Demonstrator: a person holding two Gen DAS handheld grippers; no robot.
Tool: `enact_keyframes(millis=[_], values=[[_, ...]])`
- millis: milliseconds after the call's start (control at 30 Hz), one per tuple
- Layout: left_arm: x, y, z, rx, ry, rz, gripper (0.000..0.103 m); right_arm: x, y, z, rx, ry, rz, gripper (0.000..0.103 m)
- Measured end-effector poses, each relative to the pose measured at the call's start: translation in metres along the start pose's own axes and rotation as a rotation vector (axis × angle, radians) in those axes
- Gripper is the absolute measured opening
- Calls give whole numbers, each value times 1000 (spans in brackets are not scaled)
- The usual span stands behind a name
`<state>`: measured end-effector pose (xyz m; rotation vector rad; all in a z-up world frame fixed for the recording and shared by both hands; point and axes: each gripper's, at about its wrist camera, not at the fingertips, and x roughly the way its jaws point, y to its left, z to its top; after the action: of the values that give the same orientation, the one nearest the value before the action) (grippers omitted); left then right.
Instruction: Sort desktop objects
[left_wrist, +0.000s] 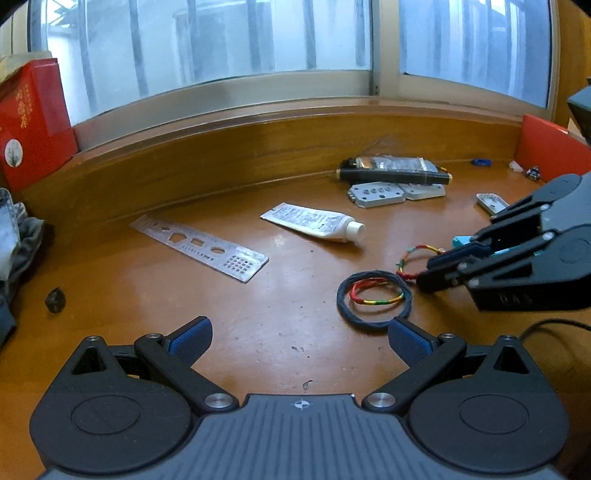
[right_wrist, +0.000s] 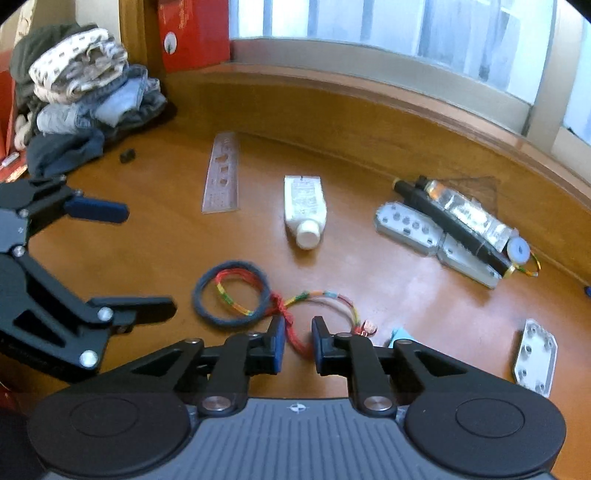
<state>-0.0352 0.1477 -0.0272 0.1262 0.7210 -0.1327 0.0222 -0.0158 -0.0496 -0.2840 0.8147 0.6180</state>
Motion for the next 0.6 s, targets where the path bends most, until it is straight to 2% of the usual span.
enact_keyframes(millis=[33,100,167,233,300,433,500,600], values=[[0,-1,0,0,1,0,102,1,0,1,0,3,2,3],[1,-5,3,16,-6,1,99,2,-1,3,0,10,8,3],[3,-11,7,47,-19,14,91,3,-2,4,7,10,15,2],[4,-20,11,85,-29,11,79,3,-6,4,56,7,36,2],[7,-30,14,127,-33,-9,74,3,-14,5,132,7,68,2],[17,-46,17,174,-14,-67,48,0,-27,4,257,-12,125,2],[24,-51,17,179,4,-90,40,-1,-31,3,287,-17,134,1],[32,-53,21,178,13,-121,35,-2,-37,2,326,-25,149,1]])
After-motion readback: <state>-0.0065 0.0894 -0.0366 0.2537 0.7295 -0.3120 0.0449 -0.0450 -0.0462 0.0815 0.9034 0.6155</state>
